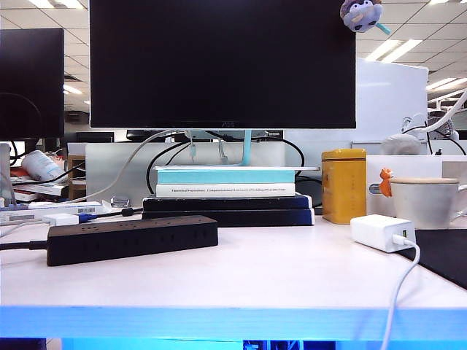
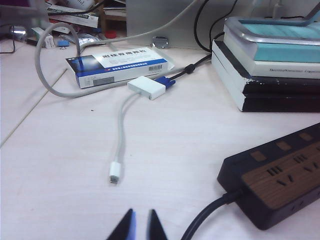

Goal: Plug the white charger into the left socket.

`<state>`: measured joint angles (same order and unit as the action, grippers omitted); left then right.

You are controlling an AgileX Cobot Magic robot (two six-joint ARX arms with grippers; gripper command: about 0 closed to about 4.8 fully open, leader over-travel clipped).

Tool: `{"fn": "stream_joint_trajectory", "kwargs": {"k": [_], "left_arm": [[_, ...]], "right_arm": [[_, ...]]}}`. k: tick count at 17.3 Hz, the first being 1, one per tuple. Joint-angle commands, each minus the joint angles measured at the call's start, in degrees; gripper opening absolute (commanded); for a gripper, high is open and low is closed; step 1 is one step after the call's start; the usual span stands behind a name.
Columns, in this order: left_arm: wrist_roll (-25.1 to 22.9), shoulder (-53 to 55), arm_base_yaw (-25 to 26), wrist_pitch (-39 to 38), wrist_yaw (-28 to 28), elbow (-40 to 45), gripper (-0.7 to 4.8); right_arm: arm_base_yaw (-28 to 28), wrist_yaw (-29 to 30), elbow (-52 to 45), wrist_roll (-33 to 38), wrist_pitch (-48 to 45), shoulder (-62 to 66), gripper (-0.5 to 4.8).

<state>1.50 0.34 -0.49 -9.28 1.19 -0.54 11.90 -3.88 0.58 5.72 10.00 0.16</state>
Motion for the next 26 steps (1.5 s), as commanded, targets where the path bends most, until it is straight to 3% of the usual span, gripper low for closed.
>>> {"fn": "stream_joint_trajectory", "kwargs": {"k": [1, 4, 6, 9, 13, 16, 21, 24, 26], "left_arm": [[-0.2, -0.13, -0.07, -0.76, 0.07, -0.04, 0.47], [-0.24, -0.13, -0.09, -0.76, 0.09, -0.04, 0.44], [0.26, -0.13, -0.09, 0.02, 0.44, -0.13, -0.06], [4.42, -0.13, -0.09, 3.63, 0.44, -2.4, -0.06], [5.22, 2.6, -0.04, 3.85, -2.34, -12.04, -0.06], [5.16, 12.92, -0.04, 5.51, -3.54, -21.07, -0.06], [1.29, 35.17, -0.04, 1.36, 4.33, -40.52, -0.06], [1.29, 43.89, -0.04, -1.64, 9.55, -50.18, -0.06], [1.25, 49.09, -0.07, -2.71, 16.13, -56.0, -0.06]], "right_arm": [[0.07, 0.63, -0.44, -0.13, 0.04, 0.04, -0.01], [0.07, 1.05, -0.44, -0.13, 0.0, 0.04, -0.01], [0.07, 1.07, -0.13, 1.18, -1.4, 0.04, -0.01], [0.09, 0.76, 4.83, 3.52, -2.27, 0.04, -0.02], [0.07, -3.8, 16.96, 3.28, 0.55, 4.52, -0.02], [0.11, -3.72, 27.58, 3.28, 1.18, 14.88, -0.02], [0.15, 4.81, 45.92, 3.28, 2.25, 33.77, -0.01], [0.26, 5.79, 53.31, 3.26, 5.46, 42.88, -0.02], [0.26, 5.81, 59.69, 3.06, 10.97, 50.93, -0.01]]}}
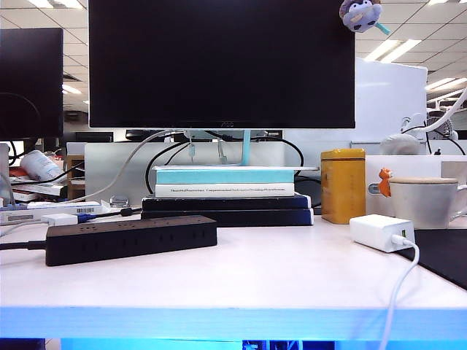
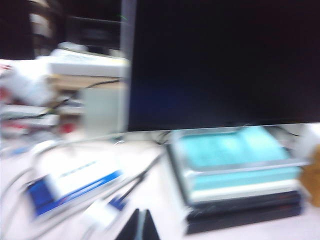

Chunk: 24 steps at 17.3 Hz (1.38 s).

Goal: Plug the white charger into the left socket.

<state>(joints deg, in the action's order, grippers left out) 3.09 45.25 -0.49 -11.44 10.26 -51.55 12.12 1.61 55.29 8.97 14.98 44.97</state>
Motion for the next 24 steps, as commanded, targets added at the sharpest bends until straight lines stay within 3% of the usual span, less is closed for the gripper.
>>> {"fn": "stream_joint_trajectory", "kwargs": {"k": [1, 4, 7, 8, 10, 11, 17, 24], "left_arm": [[-0.28, 7.04, -0.09, -0.61, 9.79, -8.0, -0.06], [-0.28, 9.27, -0.11, -0.87, 10.54, -11.47, -0.06], [-0.24, 9.09, -0.11, 2.51, 10.56, -12.13, -0.06], [0.02, 9.09, -0.11, 2.54, 10.6, -12.24, -0.06], [0.44, 9.11, -0.11, 2.25, 11.93, -12.5, -0.06], [0.57, 9.11, -0.13, 2.23, 12.0, -12.57, -0.06], [0.55, 9.11, -0.15, 2.21, 12.11, -12.68, -0.06], [0.55, 9.11, -0.15, 2.19, 13.14, -12.68, -0.06]], "right_arm": [[0.02, 2.25, 10.93, -1.77, 11.76, 13.2, -0.01], [0.07, 3.5, 17.99, -1.92, 20.52, 23.87, -0.01], [0.68, 4.35, 18.56, -3.3, 25.44, 33.64, 0.04], [0.7, 5.49, 18.56, -3.78, 27.36, 35.63, 0.61], [1.07, 8.41, 18.53, -3.87, 31.17, 39.63, 3.42], [1.49, 8.39, 18.51, -5.2, 32.57, 42.27, 3.91], [3.58, 0.11, 18.49, -7.13, 30.03, 53.27, 3.91], [3.56, -0.42, 18.45, -8.0, 26.05, 57.9, 3.86]]}}
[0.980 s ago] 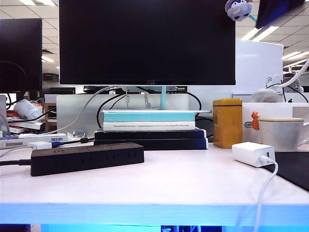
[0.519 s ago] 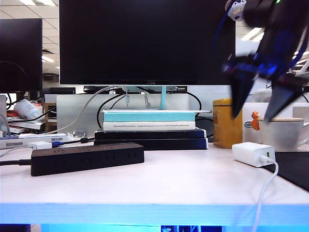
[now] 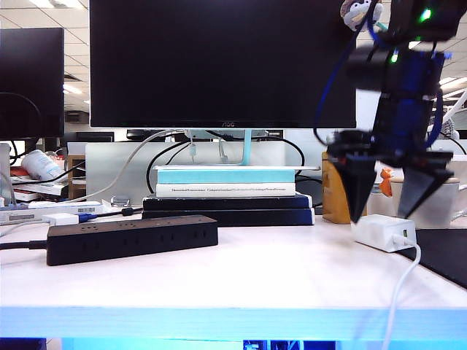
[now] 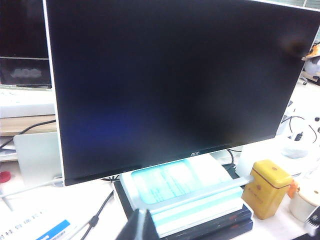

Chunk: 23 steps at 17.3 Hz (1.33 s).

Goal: Plug the white charger into the left socket.

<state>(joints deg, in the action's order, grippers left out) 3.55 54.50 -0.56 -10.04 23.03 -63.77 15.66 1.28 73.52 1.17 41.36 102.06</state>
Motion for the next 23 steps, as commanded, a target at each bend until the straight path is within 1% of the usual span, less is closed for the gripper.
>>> {"fn": "stream_joint_trajectory", "kwargs": {"k": [1, 2, 3, 4, 6, 7, 10, 12, 14, 15, 16, 17, 18, 19, 20, 21, 22, 23], "left_arm": [[0.09, -0.13, -0.09, 0.76, 0.37, -0.46, -0.06], [0.09, -0.13, -0.09, 0.72, 0.37, -0.46, -0.06], [0.09, -0.13, -0.07, 0.68, 0.39, -0.46, -0.06], [0.09, -0.13, -0.07, 0.61, 0.39, -0.46, -0.06], [-0.15, -0.13, -0.07, -0.09, 0.39, -0.46, -0.06], [-0.15, -0.13, -0.07, -0.2, 0.39, -0.46, -0.06], [-0.15, -0.15, -0.07, -0.15, 0.42, -0.46, -0.06], [-0.15, -0.15, -0.07, -0.22, 0.44, -0.46, -0.06], [-1.11, -0.15, -0.07, -0.2, 1.46, -0.46, -0.06], [-4.63, -0.13, -0.09, -0.17, 5.35, -0.46, -0.06], [-6.56, -0.13, -0.11, -0.13, 7.1, -0.46, -0.06], [-8.5, -0.13, -0.96, -0.09, 8.52, -0.46, -0.06], [-9.99, -0.13, -1.53, -0.09, 9.16, -0.46, -0.06], [-12.31, -0.11, -2.38, -0.09, 9.81, -0.46, -0.06], [-14.95, 0.2, -3.96, -0.02, 11.74, -0.46, -0.06], [-16.79, 0.44, -5.86, 0.02, 11.93, -0.46, -0.06], [-20.44, 1.09, -8.87, 0.48, 11.89, -0.46, -0.06], [-25.35, 1.86, -11.85, 0.98, 11.67, -0.46, -0.06]], "right_arm": [[0.02, -0.09, 0.24, -0.2, -0.39, 1.36, 3.85], [0.02, -0.11, 0.22, -0.2, -0.52, 2.08, 3.4], [0.02, -0.28, 0.22, -0.2, -0.61, 2.62, 2.7], [0.02, -0.31, 0.22, -0.2, -0.63, 2.75, 2.29], [0.02, -0.2, 0.39, -0.2, -0.98, 2.64, 1.01], [0.02, -0.09, 1.33, -0.17, 0.11, 2.56, 0.89], [0.02, -0.09, 3.21, -0.17, 0.39, 2.56, 0.89], [0.02, 0.98, 4.28, -0.09, 1.25, 1.99, 0.89], [0.04, 6.78, 6.05, 1.66, 2.51, 0.92, 0.88], [0.02, 13.75, 8.11, 6.05, 2.51, -0.09, 0.88], [0.02, 18.69, 9.73, 8.41, 2.6, -0.55, 0.88], [0.04, 28.5, 12.79, 12.83, 2.01, -1.16, 0.88], [0.07, 34.01, 14.75, 15.45, 1.86, -1.16, 0.88], [0.07, 41.22, 17.27, 20.37, 0.28, -1.16, 0.88], [0.07, 48.52, 19.15, 26.51, -2.36, -1.18, 0.89], [0.07, 53.27, 19.91, 30.67, -5.07, -1.22, 0.89], [0.09, 59.1, 20.46, 35.3, -8.68, -1.25, 0.89], [0.37, 63.98, 20.46, 40.74, -12.13, -1.25, 0.89]]}}
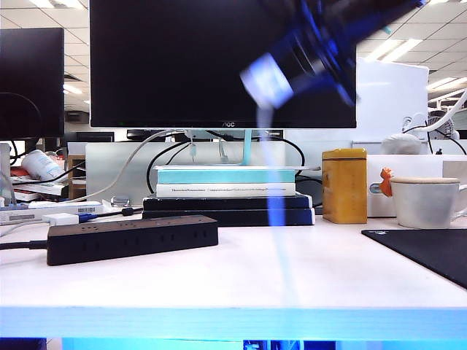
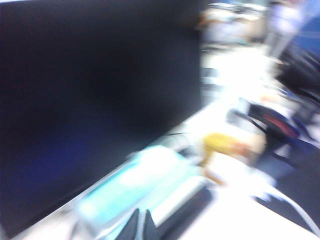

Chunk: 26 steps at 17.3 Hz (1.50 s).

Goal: Plug the white charger into the left socket.

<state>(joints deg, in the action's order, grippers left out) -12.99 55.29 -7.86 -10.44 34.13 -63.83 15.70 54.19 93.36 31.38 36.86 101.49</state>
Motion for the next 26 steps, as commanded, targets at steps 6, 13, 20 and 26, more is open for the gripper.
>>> {"fn": "stream_joint_trajectory", "kwargs": {"k": [6, 13, 20, 26], "left_arm": [[-39.43, 9.16, -19.43, 10.21, -9.86, -0.37, 2.27], [-64.81, 12.37, -19.43, 11.02, -13.75, -0.37, 3.77], [-66.14, 12.68, -19.45, 17.77, -5.64, -0.37, 4.18], [-66.53, 12.7, -19.45, 17.33, -5.68, -0.37, 4.17]], "right_arm": [[3.23, 22.4, 0.61, 43.04, -24.15, -0.9, 0.83], [6.1, 23.96, 1.57, 50.88, -34.21, -3.04, 0.83], [6.84, 23.89, 1.57, 52.33, -34.16, -3.23, 0.83], [10.05, 23.93, 1.57, 58.38, -39.17, -3.26, 0.83]]}}
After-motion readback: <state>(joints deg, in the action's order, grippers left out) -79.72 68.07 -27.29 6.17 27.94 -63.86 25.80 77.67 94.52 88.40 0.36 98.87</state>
